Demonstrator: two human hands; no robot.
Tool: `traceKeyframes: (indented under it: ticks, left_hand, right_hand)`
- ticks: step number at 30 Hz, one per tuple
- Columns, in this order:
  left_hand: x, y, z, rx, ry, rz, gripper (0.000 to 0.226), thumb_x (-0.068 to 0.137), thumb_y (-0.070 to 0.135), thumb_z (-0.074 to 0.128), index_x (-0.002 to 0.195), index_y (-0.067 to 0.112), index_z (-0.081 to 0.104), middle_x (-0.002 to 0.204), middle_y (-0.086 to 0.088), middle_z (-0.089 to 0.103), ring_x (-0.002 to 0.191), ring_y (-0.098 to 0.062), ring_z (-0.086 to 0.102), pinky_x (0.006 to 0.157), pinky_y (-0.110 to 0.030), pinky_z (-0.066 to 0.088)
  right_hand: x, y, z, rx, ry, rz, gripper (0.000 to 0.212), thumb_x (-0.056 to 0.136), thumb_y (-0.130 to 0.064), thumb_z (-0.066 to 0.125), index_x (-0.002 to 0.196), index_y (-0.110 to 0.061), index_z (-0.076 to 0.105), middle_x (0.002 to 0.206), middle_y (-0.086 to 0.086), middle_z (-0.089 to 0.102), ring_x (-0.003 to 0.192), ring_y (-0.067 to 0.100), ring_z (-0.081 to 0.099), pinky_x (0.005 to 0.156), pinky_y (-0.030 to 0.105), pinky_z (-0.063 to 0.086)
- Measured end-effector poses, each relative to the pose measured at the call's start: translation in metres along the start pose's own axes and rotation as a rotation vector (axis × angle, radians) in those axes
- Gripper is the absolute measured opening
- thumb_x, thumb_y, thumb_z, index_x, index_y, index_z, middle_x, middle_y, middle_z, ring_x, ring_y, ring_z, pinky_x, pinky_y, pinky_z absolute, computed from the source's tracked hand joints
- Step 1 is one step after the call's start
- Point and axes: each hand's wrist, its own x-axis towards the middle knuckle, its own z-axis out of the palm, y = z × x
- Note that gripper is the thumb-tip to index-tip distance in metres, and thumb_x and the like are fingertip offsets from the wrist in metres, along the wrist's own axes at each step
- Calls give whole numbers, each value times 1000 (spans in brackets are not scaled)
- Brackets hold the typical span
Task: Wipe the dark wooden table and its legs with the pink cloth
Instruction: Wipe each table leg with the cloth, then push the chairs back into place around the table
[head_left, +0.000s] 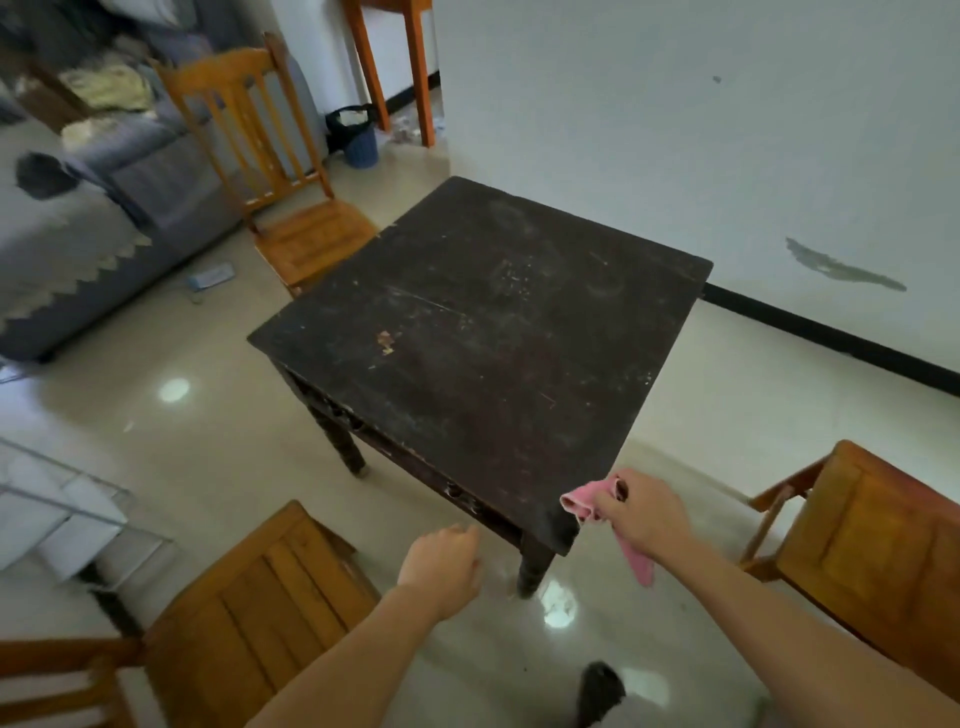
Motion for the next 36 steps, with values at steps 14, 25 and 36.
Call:
traceKeyframes:
  ticks: [14,25,36]
  left_hand:
    - [104,32,-81,-214,65,-329,36,99,37,46,133,24,45,115,3,56,98,-15,61,86,-33,55]
    - [76,16,-72,-313,158,-528,30,100,35,46,127,22,48,116,3,58,99,-12,60,85,-25,53]
    - [-70,-25,-67,-294,352,-691,8,98,30,46,99,23,52,94,6,56,81,-10,56,78,-30,54]
  right_hand:
    - [188,-75,-43,-18,-35,-369,36,101,-46,40,130,-37,58,118,-5,52,113,16,47,78,31,42]
    - [212,-83,5,-403,-291,-474,53,98,-50,39,147,-30,31,145,8,39,128,28,42,99,44,42]
    - [102,-211,-1,-275,-271,-797,52,96,-49,49,142,-26,44,141,3,46,128,22,45,99,39,45]
